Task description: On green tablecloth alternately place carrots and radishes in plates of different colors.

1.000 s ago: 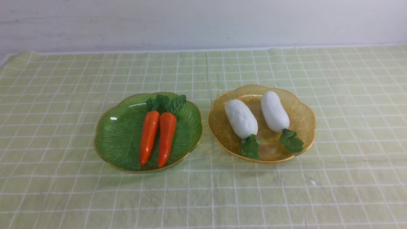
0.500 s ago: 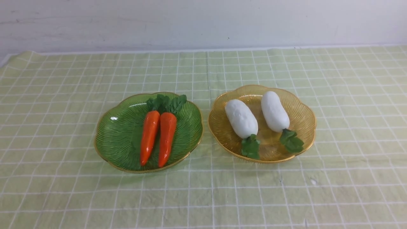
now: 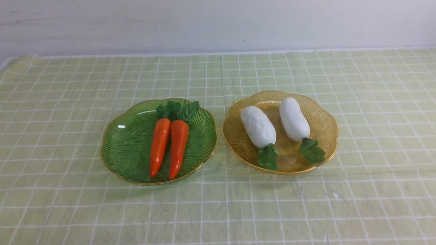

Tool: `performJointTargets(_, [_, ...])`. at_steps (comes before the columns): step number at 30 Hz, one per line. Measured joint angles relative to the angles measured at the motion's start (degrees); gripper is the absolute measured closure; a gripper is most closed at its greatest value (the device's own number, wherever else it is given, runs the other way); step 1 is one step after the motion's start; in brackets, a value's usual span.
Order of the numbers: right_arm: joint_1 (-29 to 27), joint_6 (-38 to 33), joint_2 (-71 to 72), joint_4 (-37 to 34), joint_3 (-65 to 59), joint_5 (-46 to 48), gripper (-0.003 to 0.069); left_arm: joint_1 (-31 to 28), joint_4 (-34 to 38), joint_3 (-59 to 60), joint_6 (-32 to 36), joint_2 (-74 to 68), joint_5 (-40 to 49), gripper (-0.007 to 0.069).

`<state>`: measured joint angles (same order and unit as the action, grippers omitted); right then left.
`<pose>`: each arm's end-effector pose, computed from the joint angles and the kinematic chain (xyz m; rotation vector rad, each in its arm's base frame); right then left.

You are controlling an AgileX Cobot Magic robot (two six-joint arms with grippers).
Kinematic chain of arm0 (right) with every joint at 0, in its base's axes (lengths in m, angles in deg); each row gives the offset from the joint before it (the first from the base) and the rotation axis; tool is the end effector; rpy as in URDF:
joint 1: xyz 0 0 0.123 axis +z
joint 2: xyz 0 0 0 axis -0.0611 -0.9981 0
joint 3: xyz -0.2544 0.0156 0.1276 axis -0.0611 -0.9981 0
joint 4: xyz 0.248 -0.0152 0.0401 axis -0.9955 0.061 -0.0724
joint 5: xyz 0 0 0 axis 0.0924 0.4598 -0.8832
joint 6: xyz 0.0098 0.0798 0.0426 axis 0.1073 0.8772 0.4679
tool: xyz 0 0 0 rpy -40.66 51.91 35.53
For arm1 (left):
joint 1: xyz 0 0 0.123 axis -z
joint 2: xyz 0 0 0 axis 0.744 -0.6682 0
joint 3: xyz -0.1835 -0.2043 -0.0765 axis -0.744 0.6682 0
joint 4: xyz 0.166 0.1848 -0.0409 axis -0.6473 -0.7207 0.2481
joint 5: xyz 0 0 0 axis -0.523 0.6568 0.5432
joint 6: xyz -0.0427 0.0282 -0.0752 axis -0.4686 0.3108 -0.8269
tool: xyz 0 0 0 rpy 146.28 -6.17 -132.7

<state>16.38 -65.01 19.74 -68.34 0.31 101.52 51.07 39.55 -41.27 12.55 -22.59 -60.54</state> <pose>0.0255 0.0086 0.2921 -0.1139 1.4370 0.2888 0.0518 -0.0060 0.1707 0.1323 1.8772 -0.0271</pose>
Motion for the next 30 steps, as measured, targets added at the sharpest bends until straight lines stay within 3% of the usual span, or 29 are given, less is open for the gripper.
performJointTargets(30, [0.00, -0.57, 0.00, 0.82, 0.00, 0.05, 0.0673, 0.00, 0.00, 0.00, 0.00, 0.00, 0.00, 0.0632])
